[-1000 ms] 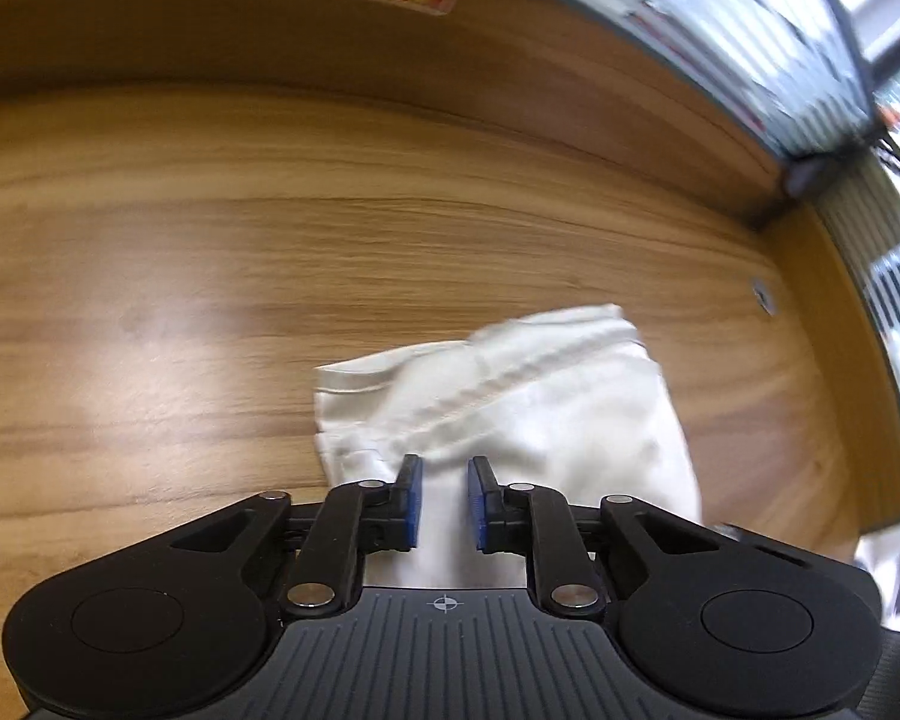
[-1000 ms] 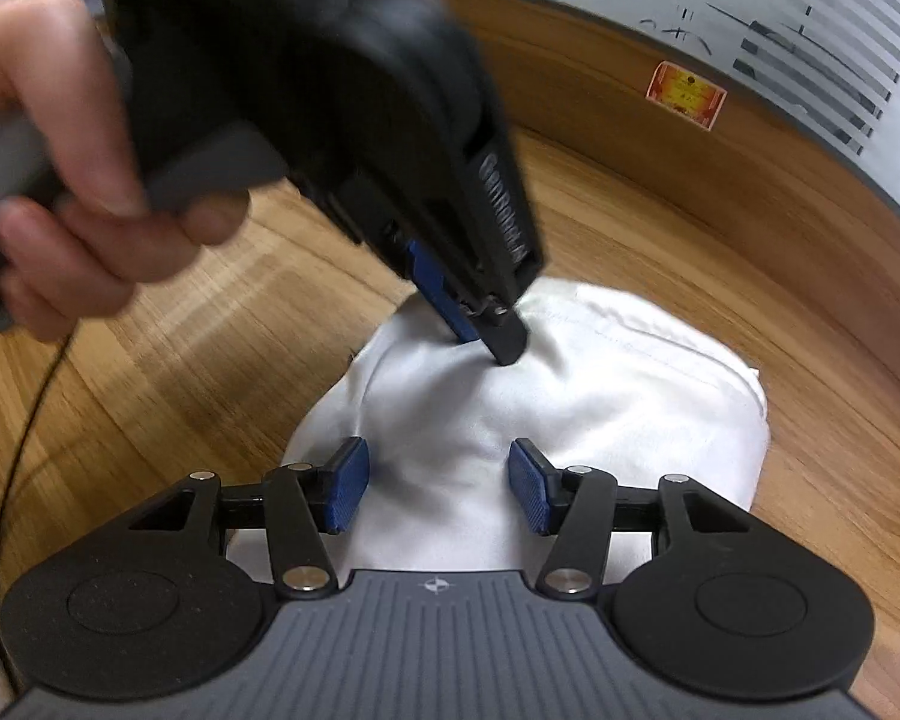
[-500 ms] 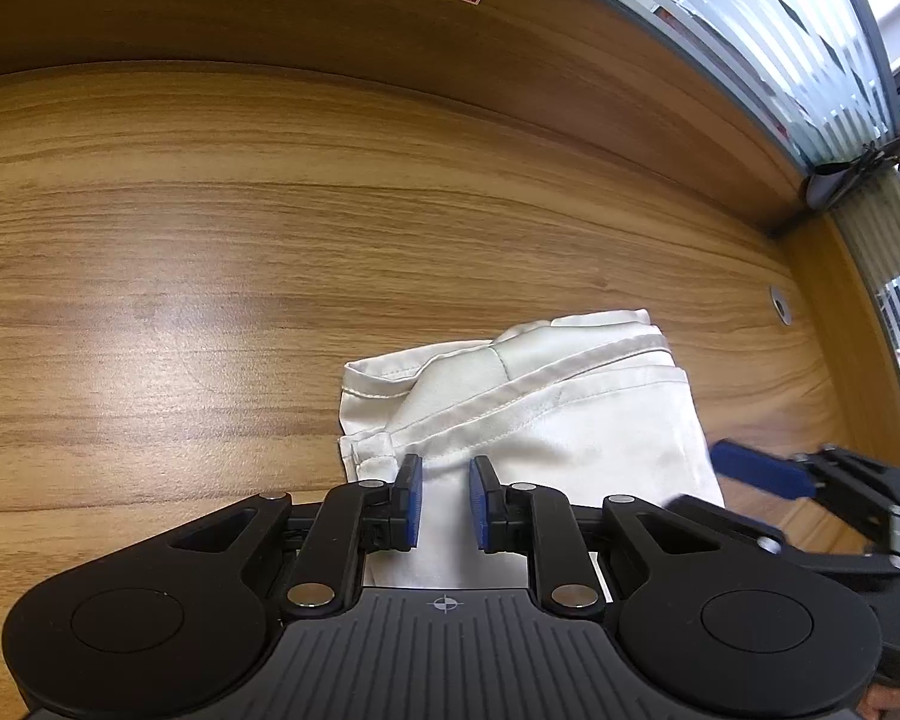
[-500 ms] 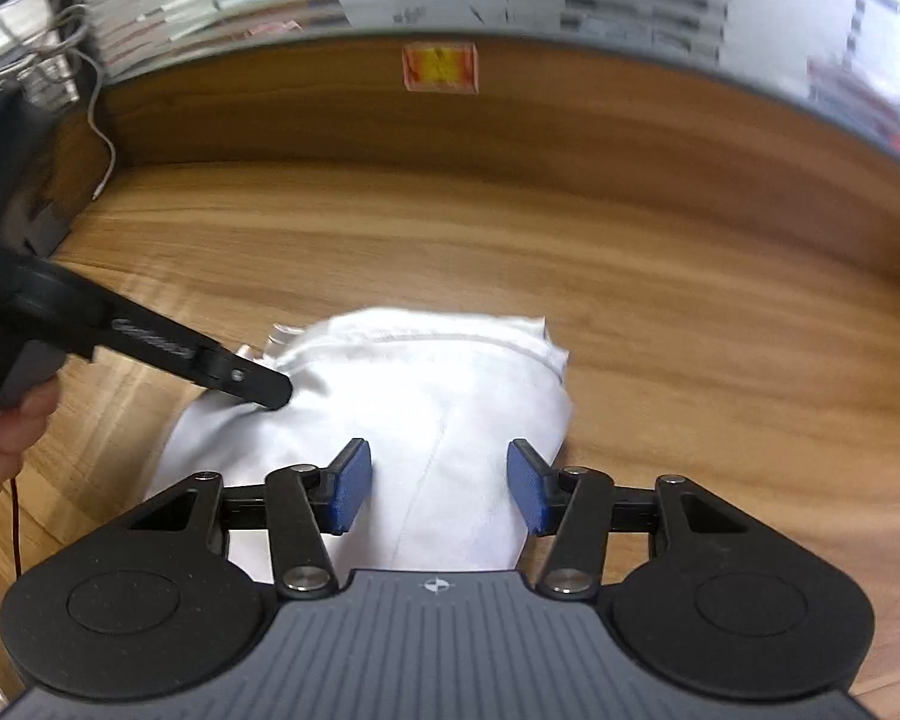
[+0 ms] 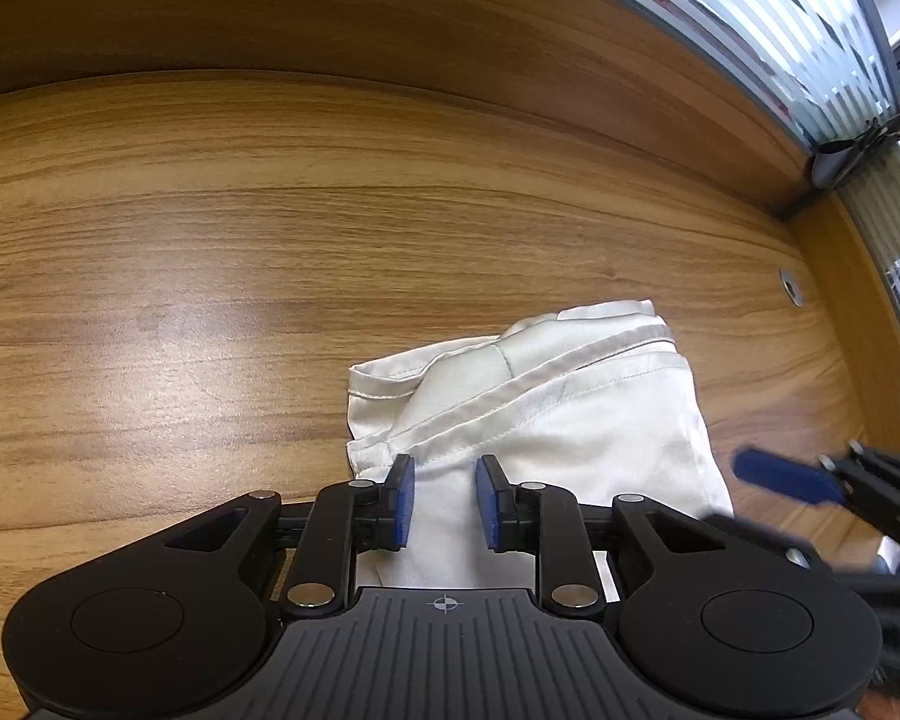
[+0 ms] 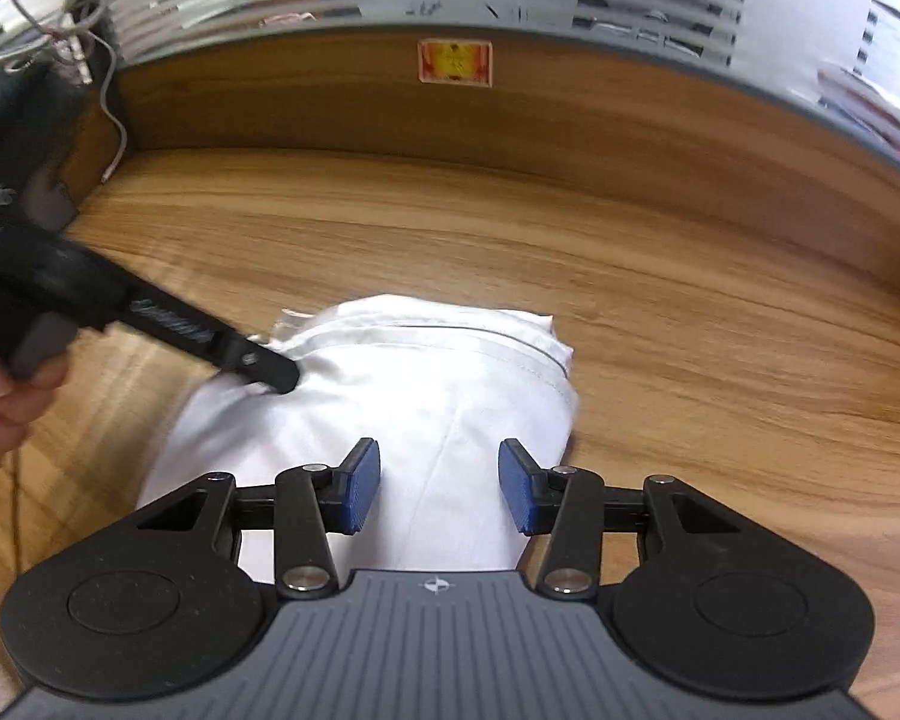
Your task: Fold clothes
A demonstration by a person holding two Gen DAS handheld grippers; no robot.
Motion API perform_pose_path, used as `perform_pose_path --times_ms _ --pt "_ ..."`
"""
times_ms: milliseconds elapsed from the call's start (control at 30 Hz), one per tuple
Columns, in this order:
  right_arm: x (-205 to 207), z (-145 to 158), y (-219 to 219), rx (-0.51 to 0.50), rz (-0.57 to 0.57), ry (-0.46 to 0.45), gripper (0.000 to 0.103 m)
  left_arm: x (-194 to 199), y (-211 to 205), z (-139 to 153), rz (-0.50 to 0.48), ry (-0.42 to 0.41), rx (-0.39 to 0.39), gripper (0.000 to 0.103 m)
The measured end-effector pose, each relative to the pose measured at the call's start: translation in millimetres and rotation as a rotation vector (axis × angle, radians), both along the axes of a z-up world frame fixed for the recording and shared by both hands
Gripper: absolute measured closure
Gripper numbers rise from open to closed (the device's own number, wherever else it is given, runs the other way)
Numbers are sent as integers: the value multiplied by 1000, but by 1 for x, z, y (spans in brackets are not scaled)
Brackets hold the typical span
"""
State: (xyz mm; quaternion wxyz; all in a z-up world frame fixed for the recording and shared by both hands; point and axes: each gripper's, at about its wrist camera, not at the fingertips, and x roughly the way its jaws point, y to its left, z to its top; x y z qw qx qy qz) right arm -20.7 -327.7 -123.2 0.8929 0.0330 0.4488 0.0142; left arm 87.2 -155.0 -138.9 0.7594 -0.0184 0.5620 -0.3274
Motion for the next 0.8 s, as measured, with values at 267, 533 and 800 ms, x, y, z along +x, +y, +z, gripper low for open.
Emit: perform_pose_path --times_ms 267,533,800 --pt "-34 -21 22 -28 2 55 53 -1 -3 0 -6 -2 6 76" --pt "-40 -19 29 -70 20 28 52 2 -5 1 -29 -8 28 73" --pt "-70 3 54 -84 92 2 52 0 -5 1 -12 -10 33 71"
